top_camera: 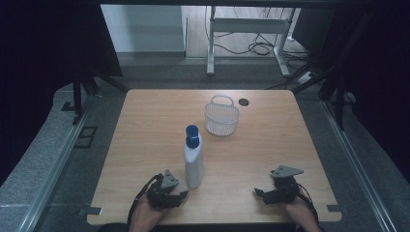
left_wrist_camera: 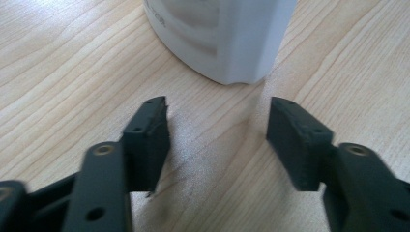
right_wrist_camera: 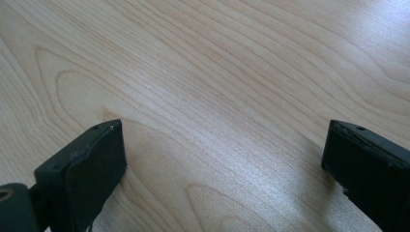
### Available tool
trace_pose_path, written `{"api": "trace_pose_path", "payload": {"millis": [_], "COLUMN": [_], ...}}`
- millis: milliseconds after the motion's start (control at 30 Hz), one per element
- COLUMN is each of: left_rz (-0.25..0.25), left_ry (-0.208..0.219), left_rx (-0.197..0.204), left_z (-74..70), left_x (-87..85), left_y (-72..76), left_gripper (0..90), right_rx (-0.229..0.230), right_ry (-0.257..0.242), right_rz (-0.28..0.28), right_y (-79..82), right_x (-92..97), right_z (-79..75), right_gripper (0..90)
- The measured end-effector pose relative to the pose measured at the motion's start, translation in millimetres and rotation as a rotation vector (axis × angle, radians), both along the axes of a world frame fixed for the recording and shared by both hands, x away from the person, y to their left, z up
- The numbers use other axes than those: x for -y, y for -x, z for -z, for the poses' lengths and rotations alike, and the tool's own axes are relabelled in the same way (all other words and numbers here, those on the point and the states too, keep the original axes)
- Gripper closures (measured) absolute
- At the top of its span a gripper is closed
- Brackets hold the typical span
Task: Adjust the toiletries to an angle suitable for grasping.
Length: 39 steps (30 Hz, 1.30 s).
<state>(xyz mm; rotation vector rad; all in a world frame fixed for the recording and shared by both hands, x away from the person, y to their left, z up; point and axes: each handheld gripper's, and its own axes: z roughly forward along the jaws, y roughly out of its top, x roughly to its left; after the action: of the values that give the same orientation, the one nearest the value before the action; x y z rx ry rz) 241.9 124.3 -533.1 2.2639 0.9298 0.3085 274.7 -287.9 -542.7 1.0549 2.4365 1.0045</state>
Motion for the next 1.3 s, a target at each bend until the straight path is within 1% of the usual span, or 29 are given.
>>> {"api": "trace_pose_path", "payload": {"millis": [100, 133, 233, 267, 300, 333, 367, 400, 500, 567, 767, 800, 933, 967, 1000, 1100, 1167, 1300], "left_rz": [0.001, -0.002, -0.013, -0.020, -0.028, -0.035, -0.042, -0.045, -0.054, -0.059, -0.063, -0.065, -0.072, -0.078, -0.078, -0.078, -0.077, -0.076], "left_ry": [-0.008, -0.010, -0.010, -0.005, 0.001, 0.008, 0.015, 0.022, 0.034, 0.038, 0.023, 0.011, 0.008, 0.020, 0.020, 0.047, 0.048, 0.067], "left_rx": [0.003, 0.005, 0.008, 0.007, 0.006, 0.006, 0.004, 0.000, -0.002, -0.003, 0.006, 0.014, 0.018, 0.022, 0.022, 0.029, 0.033, 0.045], "left_z": [-1.0, -1.5, -3.1, -4.1, -4.9, -5.7, -6.4, -7.0, -7.9, -7.6, -6.2, -5.3, -4.1, -3.9, -3.9, -4.7, -5.0, -4.6], "left_x": [0.5, 0.5, -0.6, -1.6, -2.5, -3.3, -3.8, -4.1, -4.4, -3.4, 1.5, 1.3, -0.5, -1.1, -1.1, -2.0, -1.9, -0.2], "left_y": [0.2, 0.3, 0.2, -0.5, -1.2, -2.1, -3.1, -4.3, -9.0, -11.8, -19.4, -22.1, -26.7, -28.7, -28.7, -33.6, -34.6, -42.9], "left_gripper": [51.3, 56.9, 65.7, 65.7, 72.9, 72.9, 79.8, 79.8, 88.8, 89.0, 89.1, 89.1, 89.1, 89.1, 89.1, 89.1, 89.1, 89.1], "right_rx": [0.000, 0.000, 0.000, 0.000, 0.000, 0.000, 0.001, 0.001, -0.001, -0.001, -0.001, -0.001, -0.001, -0.001, -0.001, -0.001, -0.001, -0.001], "right_ry": [0.000, 0.000, 0.001, 0.001, 0.000, 0.000, 0.001, 0.001, 0.000, 0.000, 0.002, 0.002, 0.001, 0.002, 0.002, 0.002, 0.002, 0.002], "right_rz": [0.000, 0.000, 0.000, 0.000, 0.000, 0.000, 0.000, 0.000, 0.000, -0.001, 0.001, 0.000, 0.000, 0.000, 0.000, 0.000, 0.000, 0.000], "right_y": [0.0, 0.0, 0.0, 0.0, 0.0, 0.0, -0.1, -0.1, 0.0, -0.1, -0.2, -0.2, -0.2, -0.3, -0.3, -0.3, -0.3, -0.3], "right_x": [0.0, 0.0, 0.1, 0.1, 0.0, 0.0, 0.0, 0.0, 0.0, 0.0, -0.3, -0.3, -0.3, -0.4, -0.4, -0.5, -0.5, -0.5], "right_z": [0.0, 0.0, 0.0, 0.0, 0.0, 0.0, 0.0, 0.0, 0.0, 0.0, 0.0, 0.0, 0.0, 0.0, 0.0, 0.0, 0.1, 0.0], "right_gripper": [1.2, 1.3, 1.2, 1.2, 1.2, 1.2, 1.2, 1.2, 1.2, 1.1, 0.8, 0.8, 0.8, 0.6, 0.6, 0.6, 0.6, 0.6]}}
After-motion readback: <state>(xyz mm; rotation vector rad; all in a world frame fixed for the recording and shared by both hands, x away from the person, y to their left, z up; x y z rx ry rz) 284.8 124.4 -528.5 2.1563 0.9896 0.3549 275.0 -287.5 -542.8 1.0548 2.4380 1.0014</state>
